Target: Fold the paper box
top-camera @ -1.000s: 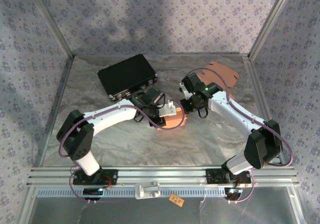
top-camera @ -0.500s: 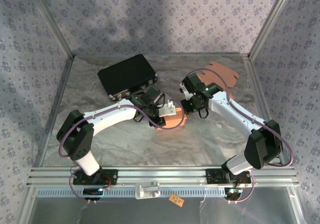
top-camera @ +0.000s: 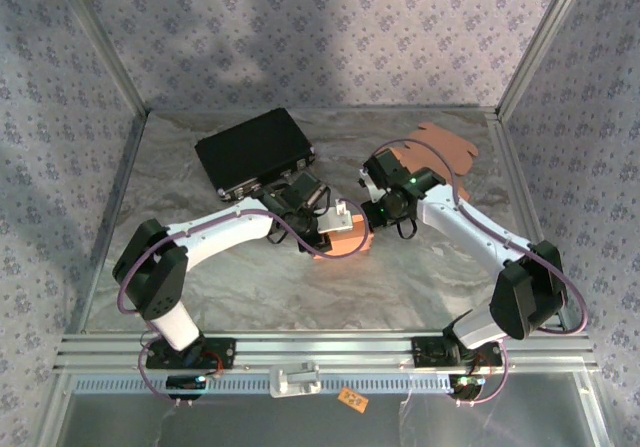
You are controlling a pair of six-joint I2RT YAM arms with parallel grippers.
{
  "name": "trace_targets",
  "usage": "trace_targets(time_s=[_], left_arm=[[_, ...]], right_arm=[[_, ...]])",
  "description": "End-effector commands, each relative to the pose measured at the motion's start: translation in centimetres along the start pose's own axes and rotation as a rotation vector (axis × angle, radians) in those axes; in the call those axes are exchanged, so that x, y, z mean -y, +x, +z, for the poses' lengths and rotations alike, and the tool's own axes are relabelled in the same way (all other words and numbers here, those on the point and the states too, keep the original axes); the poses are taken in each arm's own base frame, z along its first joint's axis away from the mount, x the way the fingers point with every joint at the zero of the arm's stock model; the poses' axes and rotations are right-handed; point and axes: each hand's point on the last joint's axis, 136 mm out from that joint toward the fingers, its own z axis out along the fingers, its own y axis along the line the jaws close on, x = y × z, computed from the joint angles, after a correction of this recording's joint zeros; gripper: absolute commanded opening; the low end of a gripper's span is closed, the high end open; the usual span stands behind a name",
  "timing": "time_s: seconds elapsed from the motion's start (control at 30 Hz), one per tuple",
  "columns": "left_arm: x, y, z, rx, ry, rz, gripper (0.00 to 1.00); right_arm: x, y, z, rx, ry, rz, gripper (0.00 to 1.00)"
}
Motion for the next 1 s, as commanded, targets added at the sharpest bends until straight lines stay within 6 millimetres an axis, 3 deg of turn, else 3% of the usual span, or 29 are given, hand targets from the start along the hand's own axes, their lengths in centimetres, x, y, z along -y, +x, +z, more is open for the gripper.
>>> trace_targets(time_s=[0.0,0.47,0.5,0.97], left_arm=[[0.4,0.8,-0.2,-0.023,0.027,-0.032,0.45],[0.0,0.9,-0.3,-0.016,0.024,-0.057,0.45],[0.0,1.0,-0.2,-0.017,0.024,-0.057,0.45],[-0.4,0.4,-0.8,0.016,0.014,-0.102,0.46]], right_arm=[[0.0,0.1,-1.1,0.000,0.017,0.031,0.01],[-0.2,0.6,-0.9,0.020,0.017,0.174,0.00],[0.0,1.8,-0.1,-0.013,0.030,0.181,0.00],[0.8,3.2,0.3,0.032,0.069,0.244,0.00]])
